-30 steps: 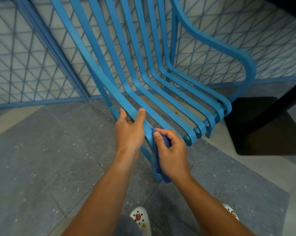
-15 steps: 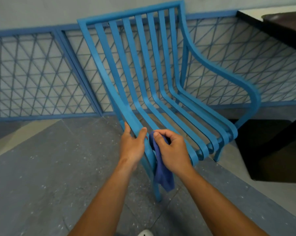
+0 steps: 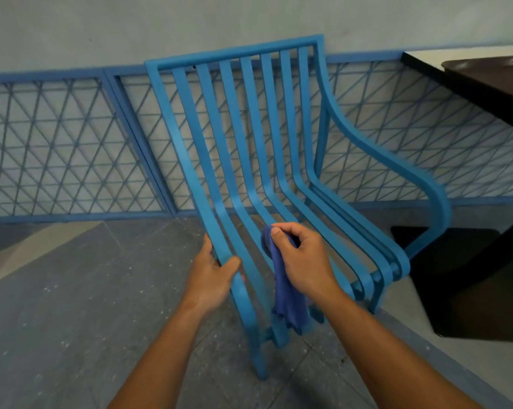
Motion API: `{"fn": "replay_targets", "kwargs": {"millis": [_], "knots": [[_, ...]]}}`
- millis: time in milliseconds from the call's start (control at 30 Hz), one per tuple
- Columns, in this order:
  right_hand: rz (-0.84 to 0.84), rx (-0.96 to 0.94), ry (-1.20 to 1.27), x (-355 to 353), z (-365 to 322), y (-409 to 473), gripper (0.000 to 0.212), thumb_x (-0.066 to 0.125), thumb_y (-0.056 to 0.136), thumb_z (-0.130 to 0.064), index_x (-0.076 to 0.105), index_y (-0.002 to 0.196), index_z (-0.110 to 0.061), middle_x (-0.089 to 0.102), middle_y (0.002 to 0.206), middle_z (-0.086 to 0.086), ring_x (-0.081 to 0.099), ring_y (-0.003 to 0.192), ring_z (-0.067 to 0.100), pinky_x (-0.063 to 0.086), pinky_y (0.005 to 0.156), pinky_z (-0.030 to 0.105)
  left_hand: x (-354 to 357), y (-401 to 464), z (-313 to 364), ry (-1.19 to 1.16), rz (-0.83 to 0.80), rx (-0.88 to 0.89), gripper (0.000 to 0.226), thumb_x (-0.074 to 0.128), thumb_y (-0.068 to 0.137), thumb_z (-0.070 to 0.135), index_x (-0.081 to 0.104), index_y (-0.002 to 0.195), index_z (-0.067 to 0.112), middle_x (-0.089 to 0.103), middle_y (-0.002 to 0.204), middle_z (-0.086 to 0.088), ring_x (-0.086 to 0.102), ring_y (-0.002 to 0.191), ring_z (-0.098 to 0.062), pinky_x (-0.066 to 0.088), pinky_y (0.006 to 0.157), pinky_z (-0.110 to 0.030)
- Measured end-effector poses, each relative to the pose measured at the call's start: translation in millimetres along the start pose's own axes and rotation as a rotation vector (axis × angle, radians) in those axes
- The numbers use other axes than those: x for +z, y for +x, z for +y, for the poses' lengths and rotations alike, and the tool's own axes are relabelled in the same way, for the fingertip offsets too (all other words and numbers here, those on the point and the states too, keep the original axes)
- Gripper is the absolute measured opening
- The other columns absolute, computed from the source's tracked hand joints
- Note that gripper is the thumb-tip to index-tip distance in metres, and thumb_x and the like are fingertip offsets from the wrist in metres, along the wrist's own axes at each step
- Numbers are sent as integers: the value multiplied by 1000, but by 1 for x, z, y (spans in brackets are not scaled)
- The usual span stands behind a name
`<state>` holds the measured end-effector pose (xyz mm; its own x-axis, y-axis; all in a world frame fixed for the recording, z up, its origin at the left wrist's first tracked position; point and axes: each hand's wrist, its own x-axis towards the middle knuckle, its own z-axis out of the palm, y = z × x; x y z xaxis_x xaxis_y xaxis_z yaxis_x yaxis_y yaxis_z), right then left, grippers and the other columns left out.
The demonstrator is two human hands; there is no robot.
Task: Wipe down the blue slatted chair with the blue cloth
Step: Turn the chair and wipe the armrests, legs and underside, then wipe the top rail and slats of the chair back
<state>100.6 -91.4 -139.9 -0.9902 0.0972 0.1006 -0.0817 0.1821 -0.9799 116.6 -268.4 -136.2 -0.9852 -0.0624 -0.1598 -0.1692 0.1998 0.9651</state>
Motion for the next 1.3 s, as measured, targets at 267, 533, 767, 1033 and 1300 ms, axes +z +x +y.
{"fn": "replay_targets", "kwargs": {"millis": [267, 533, 767, 1033, 1300], "knots": [[10, -1, -20, -8, 1, 4, 12, 61, 101, -27, 72, 104, -28, 70, 102, -20, 63, 96, -10, 49, 80, 7, -44, -11, 2, 136, -60, 31, 50, 58, 96, 1, 51, 126, 41, 72, 71, 8, 68, 60, -9, 52, 53, -17], [95, -26, -34, -26, -4, 9, 9, 61, 100, -29, 70, 104, -32, 70, 102, -20, 63, 96, -9, 49, 79, 8, -74, 14, 8, 270, -123, 7, 59, 58, 95, 2, 46, 139, 38, 68, 68, 0, 64, 59, -8, 52, 54, -20], [225, -52, -234, -63, -11, 21, 44, 67, 96, -33, 59, 137, -19, 65, 122, -9, 59, 111, 2, 48, 96, 21, -63, 43, 25, 655, 97, 16, 13, 66, 94, 16, 56, 103, 16, 62, 92, -10, 60, 77, -23, 47, 59, -31], [403, -177, -477, -133, -15, 55, 37, 73, 91, -22, 68, 125, -11, 61, 108, -7, 53, 103, 2, 37, 88, 11, -19, 63, 9, 764, 372, 89, 52, 58, 98, 15, 36, 145, 11, 42, 132, -19, 58, 98, -34, 57, 83, -51], [415, -206, -570, -160, 5, 70, 15, 68, 94, -20, 76, 103, -12, 71, 99, 3, 59, 93, 8, 42, 84, 18, -22, 62, 1, 896, 384, 235, 54, 65, 96, 12, 41, 144, 13, 51, 126, -24, 61, 96, -39, 58, 83, -54]]}}
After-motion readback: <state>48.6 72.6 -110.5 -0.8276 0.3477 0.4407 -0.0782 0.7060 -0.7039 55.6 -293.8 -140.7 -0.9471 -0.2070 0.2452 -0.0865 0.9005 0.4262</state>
